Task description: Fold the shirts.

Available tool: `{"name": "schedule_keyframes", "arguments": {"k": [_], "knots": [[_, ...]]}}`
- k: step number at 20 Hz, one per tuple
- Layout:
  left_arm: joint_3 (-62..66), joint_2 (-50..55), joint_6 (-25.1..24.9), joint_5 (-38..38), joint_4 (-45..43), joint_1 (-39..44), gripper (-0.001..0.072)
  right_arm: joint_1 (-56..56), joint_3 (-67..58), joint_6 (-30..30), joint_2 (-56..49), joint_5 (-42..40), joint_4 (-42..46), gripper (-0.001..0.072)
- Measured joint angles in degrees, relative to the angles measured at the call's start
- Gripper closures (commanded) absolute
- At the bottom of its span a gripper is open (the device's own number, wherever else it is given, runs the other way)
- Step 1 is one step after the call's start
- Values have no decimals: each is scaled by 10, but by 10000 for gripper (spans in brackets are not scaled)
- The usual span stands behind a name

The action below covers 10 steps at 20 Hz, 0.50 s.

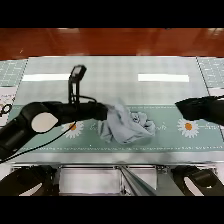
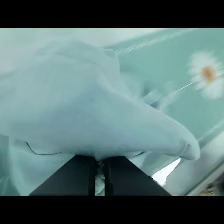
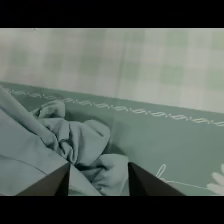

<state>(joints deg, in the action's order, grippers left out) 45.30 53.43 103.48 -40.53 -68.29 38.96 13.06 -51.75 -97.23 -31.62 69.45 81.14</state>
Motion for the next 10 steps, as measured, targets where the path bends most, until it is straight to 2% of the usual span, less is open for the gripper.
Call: {"name": "schedule_keyframes", "arguments": {"k": [1,2,6,8,10], "knots": [[-28,0,0,-13,-1,-14,286,0,22,1,-3,-12,-10,298],[-46,0,1,-32,0,-31,200,0,46,-1,-10,-19,-16,298],[-25,-3,-31,-154,-24,-134,200,-10,90,-5,-62,-47,-4,298],[28,-18,-52,-221,-52,-215,201,-47,66,3,-79,-41,29,298],[73,-48,-67,-256,-72,-312,201,-115,39,15,-81,-32,64,298]]}}
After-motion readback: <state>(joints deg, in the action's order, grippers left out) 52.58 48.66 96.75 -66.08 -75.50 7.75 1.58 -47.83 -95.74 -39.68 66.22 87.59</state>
